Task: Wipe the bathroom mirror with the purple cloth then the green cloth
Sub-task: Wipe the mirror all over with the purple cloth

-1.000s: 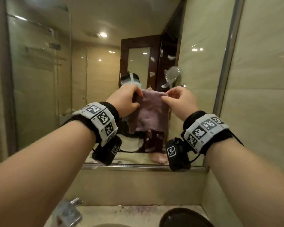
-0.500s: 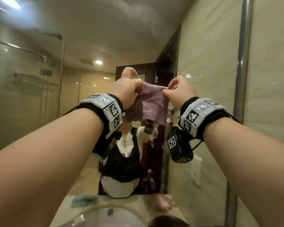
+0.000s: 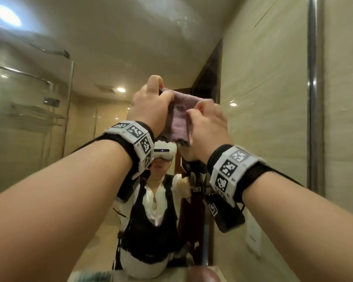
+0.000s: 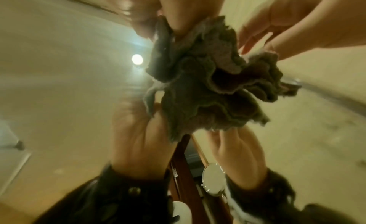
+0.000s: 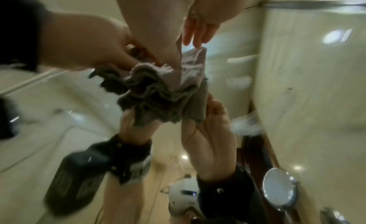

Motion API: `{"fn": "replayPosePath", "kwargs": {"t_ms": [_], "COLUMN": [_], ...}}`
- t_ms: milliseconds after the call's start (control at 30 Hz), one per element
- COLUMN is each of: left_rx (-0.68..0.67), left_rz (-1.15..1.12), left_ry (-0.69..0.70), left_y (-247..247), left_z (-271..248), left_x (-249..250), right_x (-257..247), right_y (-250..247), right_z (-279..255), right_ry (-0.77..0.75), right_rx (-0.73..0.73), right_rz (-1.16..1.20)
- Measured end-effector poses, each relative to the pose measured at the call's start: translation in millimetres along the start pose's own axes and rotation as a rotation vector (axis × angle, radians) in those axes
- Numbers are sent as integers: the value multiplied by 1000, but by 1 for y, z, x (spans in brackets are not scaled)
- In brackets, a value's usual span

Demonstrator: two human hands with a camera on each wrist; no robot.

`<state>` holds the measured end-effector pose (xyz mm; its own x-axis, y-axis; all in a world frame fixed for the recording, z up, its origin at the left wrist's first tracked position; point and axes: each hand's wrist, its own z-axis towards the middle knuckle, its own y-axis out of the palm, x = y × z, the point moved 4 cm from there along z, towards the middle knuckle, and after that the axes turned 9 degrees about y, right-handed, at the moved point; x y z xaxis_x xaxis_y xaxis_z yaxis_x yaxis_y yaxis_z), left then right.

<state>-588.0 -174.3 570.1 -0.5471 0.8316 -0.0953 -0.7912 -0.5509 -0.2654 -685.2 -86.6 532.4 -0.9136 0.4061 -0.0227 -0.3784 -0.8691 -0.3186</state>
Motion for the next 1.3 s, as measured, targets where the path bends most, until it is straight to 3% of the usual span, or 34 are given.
{"fn": "replayPosePath", "kwargs": {"t_ms": [100, 233, 300, 367, 467, 633, 667, 733, 800, 1000, 1300], "left_rx": [-28, -185, -221, -184, -236, -283, -328, -492, -549, -651, -638], "left_rz": [257, 721, 859, 920, 900, 799, 723, 549, 445, 473, 442], "left_ry": [157, 382, 400, 392, 303, 544, 525, 326, 187, 247, 258], "left_y": [3, 9, 10, 14, 15, 6, 9, 13, 18, 20, 20], "left_z": [-4, -20, -29, -37, -48, -61, -61, -57, -49, -29, -6], "left_x": [7, 13, 15, 13, 6, 18, 19, 14, 10, 4, 23], "right_x": [-11, -14, -13, -13, -12, -15, -15, -14, -11, 0, 19], "right_y": [17, 21, 26, 35, 42, 39, 38, 38, 38, 36, 33], "right_z": [-8, -5, -3, -3, -1, 0, -1, -1, 0, 7, 12], "right_ry": [-102, -75, -30, -16, -9, 10, 8, -1, -9, -56, -34], "right_rx": [-100, -98, -173, -275, -324, -357, -363, -372, -375, -356, -297], "right_rz": [-134, 38, 101, 7, -126, -237, -242, -233, -217, -249, -302]}}
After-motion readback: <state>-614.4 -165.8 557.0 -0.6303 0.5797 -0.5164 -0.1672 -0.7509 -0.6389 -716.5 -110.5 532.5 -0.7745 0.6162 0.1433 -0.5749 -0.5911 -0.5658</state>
